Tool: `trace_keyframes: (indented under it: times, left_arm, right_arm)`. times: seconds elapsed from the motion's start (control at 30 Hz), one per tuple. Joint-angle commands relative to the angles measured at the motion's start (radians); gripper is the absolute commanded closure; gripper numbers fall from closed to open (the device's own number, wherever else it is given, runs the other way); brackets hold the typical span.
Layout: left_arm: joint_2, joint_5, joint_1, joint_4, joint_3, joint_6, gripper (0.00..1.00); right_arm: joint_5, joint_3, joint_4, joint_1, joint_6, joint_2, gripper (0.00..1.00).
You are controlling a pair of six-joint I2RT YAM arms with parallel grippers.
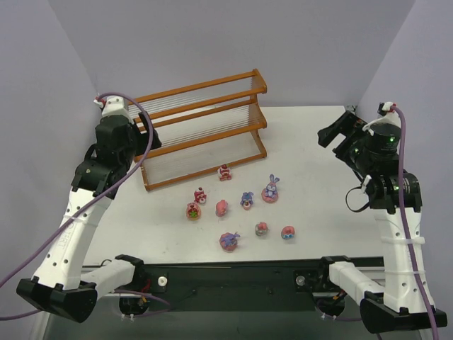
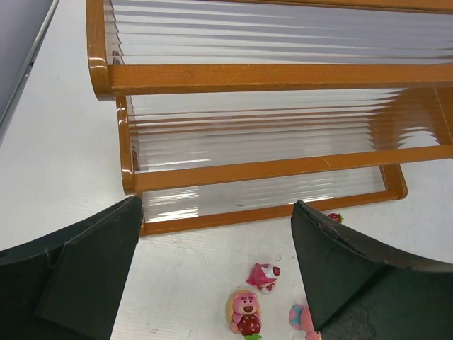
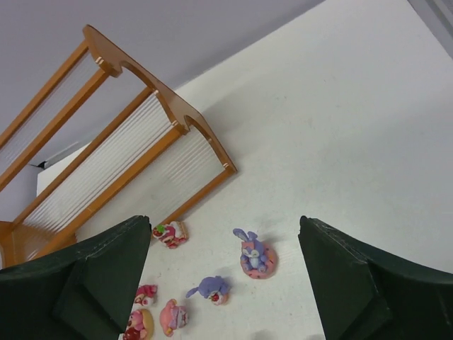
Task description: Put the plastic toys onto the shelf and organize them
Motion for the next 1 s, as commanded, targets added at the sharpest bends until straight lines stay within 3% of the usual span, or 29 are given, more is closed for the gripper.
trace_keyframes:
  times: [0.0,0.2,0.33,0.43,0.6,0.73,0.97]
  left_arm:
    - [-0.001,-0.049,-0.03,0.036,0.018,0.034,0.03]
    - [-0.007,-0.193,-0.092,0.032,-0.005,0.03,0.03]
    - [-0.01,-0.198,-0.109,0.029,-0.038,0.056,0.03]
    - [-0.027,-0.149,-0.118,0.034,-0.074,0.1,0.03]
    - [-0.036,-0.1,-0.118,0.037,-0.11,0.07,0.03]
    - [-0.043,-0.053,-0.118,0.049,-0.137,0.048,0.03]
    - [-0.05,0.036,-0.118,0.095,-0.176,0.03,0.03]
  right_arm:
    - [0.058,-0.032,-0.069,-0.001,0.051,-0.026,0.1]
    - [-0.039,-0.11,-0.139,0.005,0.011,-0.038,0.11]
    - [-0.093,-0.217,-0.155,0.067,-0.009,-0.07,0.13]
    - [-0.039,-0.32,-0.159,0.195,0.0,-0.092,0.13]
    - [0.157,-0.452,-0.216,0.409,0.106,-0.083,0.16]
    - [0.228,-0.522,-0.241,0.531,0.208,-0.098,0.19]
    - [0.242,-0.636,-0.236,0.626,0.296,-0.094,0.21]
